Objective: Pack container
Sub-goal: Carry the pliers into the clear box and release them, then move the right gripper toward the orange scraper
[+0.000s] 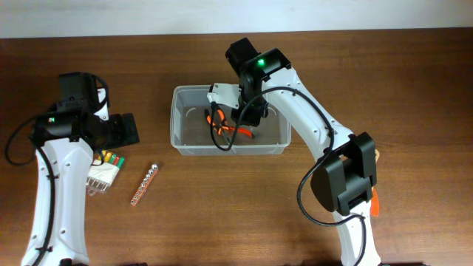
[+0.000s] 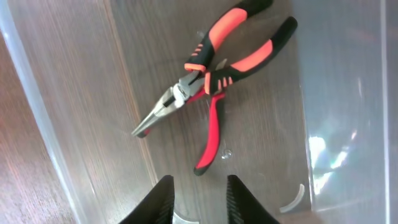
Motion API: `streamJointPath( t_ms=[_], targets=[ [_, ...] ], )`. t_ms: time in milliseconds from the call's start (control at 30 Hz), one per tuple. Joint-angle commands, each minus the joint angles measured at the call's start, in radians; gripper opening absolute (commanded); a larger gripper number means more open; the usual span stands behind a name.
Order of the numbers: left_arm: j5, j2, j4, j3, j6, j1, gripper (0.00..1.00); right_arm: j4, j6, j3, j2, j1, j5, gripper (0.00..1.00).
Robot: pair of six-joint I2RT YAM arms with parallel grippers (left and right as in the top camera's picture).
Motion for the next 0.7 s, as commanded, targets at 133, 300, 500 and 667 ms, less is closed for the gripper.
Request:
streamJointPath(
  t_ms=[133, 300, 500, 667],
  targets=[
    [0.013, -0.002, 0.0, -0.002, 0.022, 0.002, 0.99, -0.053, 0.284, 0.138, -0.092, -0.027, 0.248, 0.43],
    [-0.02, -0.002, 0.002, -0.002, 0.043, 0.002, 0.99, -0.206, 0.462, 0.318, -0.187, -0.142, 0.285, 0.99],
    [-0.019, -0.002, 0.014, -0.002, 0.043, 0.001, 0.99, -0.378, 0.626, 0.407, -0.301, -0.395, 0.212, 0.99],
    [-0.019, -0.002, 0.014, -0.002, 0.043, 0.001, 0.99, -0.417, 0.753, 0.354, -0.38, -0.601, 0.106, 0.99]
  ],
)
